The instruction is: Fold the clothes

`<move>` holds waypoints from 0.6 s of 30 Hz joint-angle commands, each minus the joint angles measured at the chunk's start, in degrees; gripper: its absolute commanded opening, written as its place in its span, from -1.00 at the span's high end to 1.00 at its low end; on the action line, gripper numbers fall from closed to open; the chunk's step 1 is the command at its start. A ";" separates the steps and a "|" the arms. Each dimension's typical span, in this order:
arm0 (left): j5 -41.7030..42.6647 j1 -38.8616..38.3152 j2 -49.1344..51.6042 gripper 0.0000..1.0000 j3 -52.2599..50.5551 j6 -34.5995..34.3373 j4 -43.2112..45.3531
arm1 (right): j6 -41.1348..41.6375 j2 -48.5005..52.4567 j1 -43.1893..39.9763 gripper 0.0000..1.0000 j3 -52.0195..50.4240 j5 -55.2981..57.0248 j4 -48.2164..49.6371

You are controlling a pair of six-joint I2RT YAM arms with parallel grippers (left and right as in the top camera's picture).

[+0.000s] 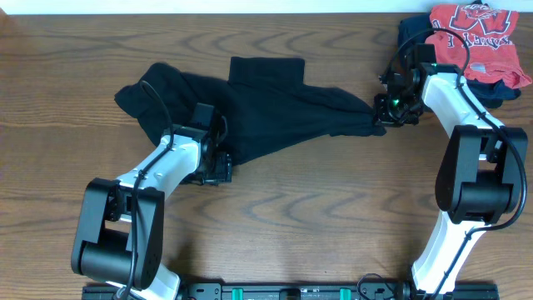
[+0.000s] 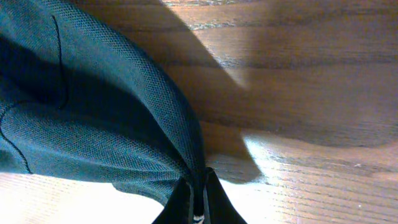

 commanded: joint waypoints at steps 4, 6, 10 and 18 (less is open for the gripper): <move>-2.58 0.02 0.09 -0.41 -0.81 -0.72 1.79 | -0.66 0.59 0.17 0.98 -0.02 0.31 -0.07; -2.58 0.02 0.09 -0.13 -0.81 -0.72 1.77 | -0.63 0.59 0.17 0.97 -0.02 0.31 0.00; -2.58 0.02 0.07 0.78 -0.81 -0.74 2.16 | -0.66 0.59 0.17 0.97 -0.02 0.31 0.44; -3.82 4.42 -4.74 0.88 6.40 -1.79 -9.31 | -1.55 -1.79 0.07 0.98 1.90 -3.85 -1.11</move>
